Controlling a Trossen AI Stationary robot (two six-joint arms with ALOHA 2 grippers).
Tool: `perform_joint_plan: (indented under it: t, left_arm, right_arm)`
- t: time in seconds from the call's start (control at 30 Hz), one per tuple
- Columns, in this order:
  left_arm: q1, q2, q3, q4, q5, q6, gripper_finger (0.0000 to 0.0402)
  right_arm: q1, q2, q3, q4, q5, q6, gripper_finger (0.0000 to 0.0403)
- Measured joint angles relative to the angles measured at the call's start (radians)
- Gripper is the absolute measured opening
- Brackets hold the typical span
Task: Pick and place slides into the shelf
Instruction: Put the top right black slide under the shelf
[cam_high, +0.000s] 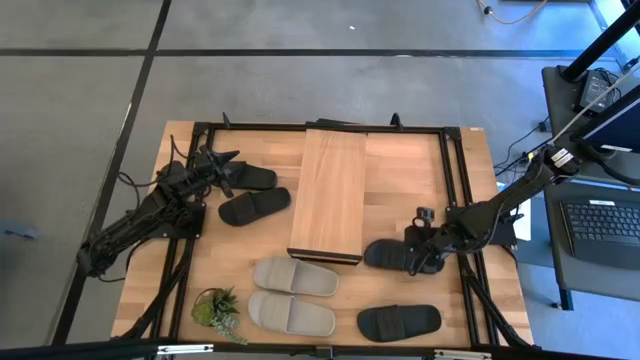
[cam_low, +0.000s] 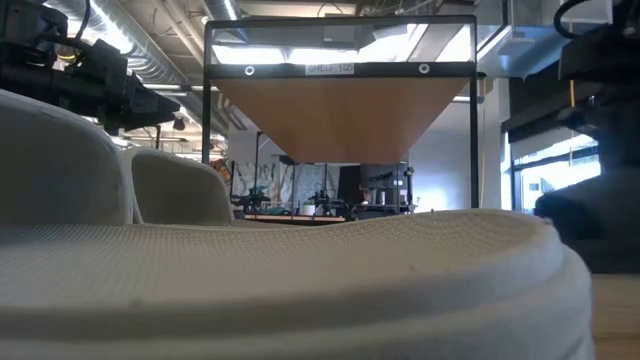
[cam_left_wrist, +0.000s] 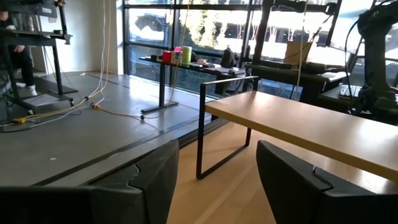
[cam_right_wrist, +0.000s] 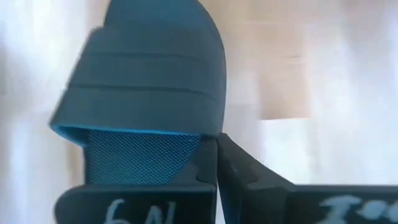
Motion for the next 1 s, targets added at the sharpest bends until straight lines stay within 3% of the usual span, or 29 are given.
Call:
perform_joint_plan:
  t: [0.23, 0.47, 0.7, 1.0]
  left_arm:
    - [0.0, 0.0, 0.0, -0.005, -0.032, 0.001, 0.0208]
    - [0.0, 0.0, 0.0, -0.01, -0.054, 0.001, 0.0208]
    - [0.0, 0.0, 0.0, -0.01, -0.054, 0.001, 0.0208]
    - [0.0, 0.0, 0.0, -0.01, -0.053, 0.001, 0.0208]
  right_arm:
    - [-0.074, -0.119, 0.0, -0.022, 0.114, -0.059, 0.0]
    - [-0.254, -0.143, 0.0, -0.013, 0.127, -0.205, 0.0]
    - [-0.452, -0.141, 0.0, 0.071, 0.057, -0.264, 0.0]
    - [-0.655, -0.12, 0.0, 0.37, -0.117, -0.558, 0.0]
